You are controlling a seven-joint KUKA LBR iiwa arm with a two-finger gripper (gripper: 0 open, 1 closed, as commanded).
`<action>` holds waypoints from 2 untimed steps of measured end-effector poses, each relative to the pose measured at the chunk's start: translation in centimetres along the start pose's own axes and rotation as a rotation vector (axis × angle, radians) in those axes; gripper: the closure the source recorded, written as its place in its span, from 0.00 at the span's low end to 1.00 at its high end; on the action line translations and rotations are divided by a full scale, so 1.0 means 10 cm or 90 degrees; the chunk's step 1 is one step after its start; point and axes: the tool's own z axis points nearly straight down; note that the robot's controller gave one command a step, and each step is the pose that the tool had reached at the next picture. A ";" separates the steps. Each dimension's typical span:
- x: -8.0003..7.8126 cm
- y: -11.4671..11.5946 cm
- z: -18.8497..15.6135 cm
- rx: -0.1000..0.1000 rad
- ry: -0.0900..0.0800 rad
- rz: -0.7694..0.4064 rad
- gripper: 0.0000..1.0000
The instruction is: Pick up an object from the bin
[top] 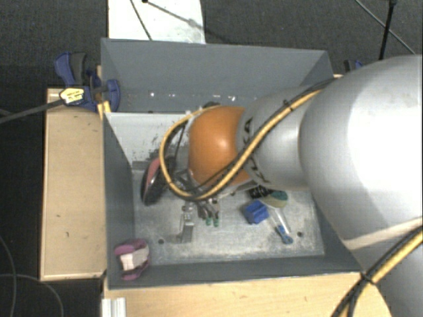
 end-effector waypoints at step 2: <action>-0.46 0.60 -0.02 0.002 -0.001 0.123 0.00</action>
Offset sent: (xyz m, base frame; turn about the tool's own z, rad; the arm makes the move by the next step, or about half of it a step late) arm 0.0471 0.0626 0.0332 -0.0053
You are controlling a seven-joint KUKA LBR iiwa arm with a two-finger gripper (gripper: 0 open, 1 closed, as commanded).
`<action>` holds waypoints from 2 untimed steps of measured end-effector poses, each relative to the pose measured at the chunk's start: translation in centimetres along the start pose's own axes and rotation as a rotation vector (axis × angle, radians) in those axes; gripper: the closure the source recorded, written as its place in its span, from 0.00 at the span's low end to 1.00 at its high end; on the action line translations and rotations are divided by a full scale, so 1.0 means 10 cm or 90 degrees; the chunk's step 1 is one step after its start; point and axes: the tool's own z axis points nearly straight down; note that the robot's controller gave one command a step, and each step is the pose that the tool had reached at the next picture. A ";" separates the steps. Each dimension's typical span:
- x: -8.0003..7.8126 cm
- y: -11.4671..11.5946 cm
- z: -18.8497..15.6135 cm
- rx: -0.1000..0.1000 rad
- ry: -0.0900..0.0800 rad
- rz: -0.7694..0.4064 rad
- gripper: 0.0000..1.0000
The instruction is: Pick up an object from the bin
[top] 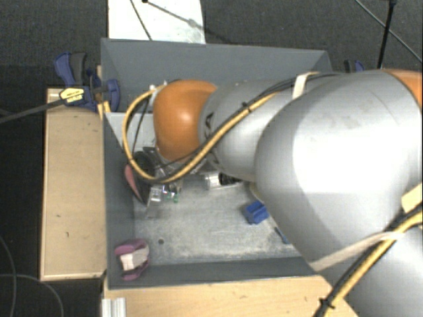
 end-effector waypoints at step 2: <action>0.19 0.11 -0.01 0.000 -0.001 -0.072 1.00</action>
Offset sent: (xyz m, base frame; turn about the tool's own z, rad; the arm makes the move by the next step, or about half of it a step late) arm -0.0181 0.0174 0.0010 -0.1191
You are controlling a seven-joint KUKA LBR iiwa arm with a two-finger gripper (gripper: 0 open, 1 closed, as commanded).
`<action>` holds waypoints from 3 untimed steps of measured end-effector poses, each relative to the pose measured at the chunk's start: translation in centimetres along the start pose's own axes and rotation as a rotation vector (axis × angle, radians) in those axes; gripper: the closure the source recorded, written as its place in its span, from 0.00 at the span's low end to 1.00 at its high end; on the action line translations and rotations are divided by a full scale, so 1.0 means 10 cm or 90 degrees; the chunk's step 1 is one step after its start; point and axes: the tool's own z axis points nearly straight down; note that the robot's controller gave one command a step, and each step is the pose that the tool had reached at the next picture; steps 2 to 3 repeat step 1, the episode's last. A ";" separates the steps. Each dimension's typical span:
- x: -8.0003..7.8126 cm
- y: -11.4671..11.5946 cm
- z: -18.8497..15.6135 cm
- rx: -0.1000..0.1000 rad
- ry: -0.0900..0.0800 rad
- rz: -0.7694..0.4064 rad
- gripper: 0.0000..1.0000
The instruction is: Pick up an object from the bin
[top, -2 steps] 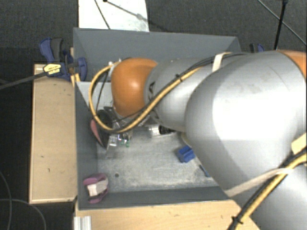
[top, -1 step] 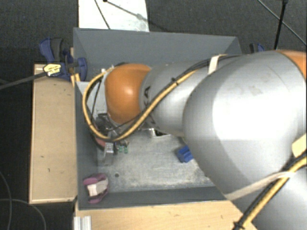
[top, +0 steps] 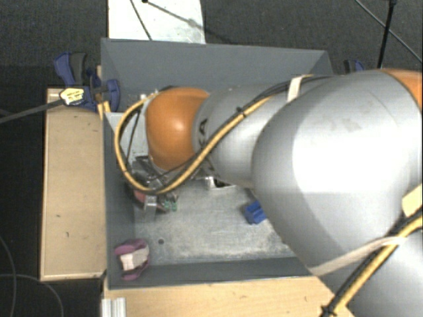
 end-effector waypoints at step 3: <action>0.42 -0.11 -1.52 -0.005 -0.004 0.017 1.00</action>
Offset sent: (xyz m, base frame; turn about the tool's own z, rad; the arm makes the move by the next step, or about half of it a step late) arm -0.0439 -0.0073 0.1473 0.0282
